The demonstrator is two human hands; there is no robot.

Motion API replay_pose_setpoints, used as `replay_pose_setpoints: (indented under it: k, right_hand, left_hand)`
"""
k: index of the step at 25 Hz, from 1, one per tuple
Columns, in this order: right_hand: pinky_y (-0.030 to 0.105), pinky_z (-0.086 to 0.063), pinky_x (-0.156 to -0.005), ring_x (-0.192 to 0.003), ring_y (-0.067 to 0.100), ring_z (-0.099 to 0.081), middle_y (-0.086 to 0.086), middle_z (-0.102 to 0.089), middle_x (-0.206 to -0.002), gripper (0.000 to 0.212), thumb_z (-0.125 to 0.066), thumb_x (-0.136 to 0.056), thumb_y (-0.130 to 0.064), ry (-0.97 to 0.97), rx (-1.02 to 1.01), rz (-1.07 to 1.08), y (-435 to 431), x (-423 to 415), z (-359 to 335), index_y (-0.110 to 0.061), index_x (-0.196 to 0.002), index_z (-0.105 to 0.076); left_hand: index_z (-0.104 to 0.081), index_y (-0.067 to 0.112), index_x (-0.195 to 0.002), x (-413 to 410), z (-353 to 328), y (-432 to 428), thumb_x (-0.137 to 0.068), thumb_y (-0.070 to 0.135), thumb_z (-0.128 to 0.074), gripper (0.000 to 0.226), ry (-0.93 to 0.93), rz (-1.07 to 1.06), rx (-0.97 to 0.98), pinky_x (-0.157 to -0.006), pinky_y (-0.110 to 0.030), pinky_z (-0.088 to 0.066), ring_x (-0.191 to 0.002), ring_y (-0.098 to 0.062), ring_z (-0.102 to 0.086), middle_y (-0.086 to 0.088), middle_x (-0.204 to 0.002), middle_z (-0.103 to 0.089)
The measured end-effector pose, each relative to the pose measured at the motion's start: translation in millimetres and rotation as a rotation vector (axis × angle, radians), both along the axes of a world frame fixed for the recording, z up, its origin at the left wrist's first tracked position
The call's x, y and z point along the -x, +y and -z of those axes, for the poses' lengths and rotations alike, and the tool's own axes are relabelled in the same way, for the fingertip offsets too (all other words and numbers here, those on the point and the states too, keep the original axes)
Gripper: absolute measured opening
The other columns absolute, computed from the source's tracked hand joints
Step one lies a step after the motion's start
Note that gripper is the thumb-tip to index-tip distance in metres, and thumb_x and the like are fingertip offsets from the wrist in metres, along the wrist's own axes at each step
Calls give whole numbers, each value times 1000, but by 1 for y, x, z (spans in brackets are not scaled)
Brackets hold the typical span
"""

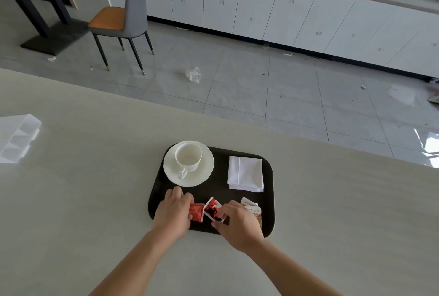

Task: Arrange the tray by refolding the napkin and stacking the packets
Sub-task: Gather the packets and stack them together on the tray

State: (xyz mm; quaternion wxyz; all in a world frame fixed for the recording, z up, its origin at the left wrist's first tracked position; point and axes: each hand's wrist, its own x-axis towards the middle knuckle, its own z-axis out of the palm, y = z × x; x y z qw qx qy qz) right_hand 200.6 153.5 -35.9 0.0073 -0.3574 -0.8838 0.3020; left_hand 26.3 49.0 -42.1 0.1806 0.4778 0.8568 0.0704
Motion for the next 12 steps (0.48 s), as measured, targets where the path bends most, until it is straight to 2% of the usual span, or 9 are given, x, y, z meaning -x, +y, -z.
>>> replay_pose_setpoints:
  k: [3, 6, 9, 10, 12]
  right_hand:
    - [26, -48, -57, -73, 9, -57, -15, -60, -85, 8, -68, -86, -30, 59, 13, 62, 3, -9, -2, -25, -80, -66]
    - [30, -54, -63, -74, 7, -59, -16, -61, -82, 6, -66, -88, -24, 90, 30, 94, 7, -12, -6, -22, -83, -69]
    - [29, -55, -65, -71, 5, -60, -20, -58, -78, 7, -66, -90, -22, 104, 50, 114, 9, -11, -9, -21, -87, -72]
    - [29, -56, -64, -71, 6, -62, -19, -59, -77, 8, -65, -92, -24, 114, 89, 141, 9, -9, -11, -21, -89, -72]
    - [27, -56, -57, -66, 9, -65, -12, -65, -76, 11, -61, -95, -32, 136, 295, 252, 10, -3, -18, -26, -93, -70]
  left_hand:
    - [-51, 26, -86, 7, -6, 3, -74, 25, -75, 28, -54, -48, -18, -62, -27, -40, -86, -14, -46, 9, -95, -50]
    - [-51, 31, -73, 11, -9, -4, -70, 21, -81, 32, -258, -225, -151, -55, -23, -39, -68, -6, -55, 12, -74, -61]
    - [-65, 33, -75, 5, -17, -8, -67, 15, -85, 28, -378, -261, -364, -60, -17, -43, -70, -3, -62, 15, -73, -67]
    - [-68, 31, -73, -1, -20, -6, -66, 14, -86, 26, -395, -231, -423, -61, -18, -47, -70, -4, -63, 15, -72, -67]
    - [-71, 25, -69, -14, -23, 4, -66, 6, -86, 24, -432, -172, -499, -64, -27, -55, -70, -7, -64, 13, -73, -66]
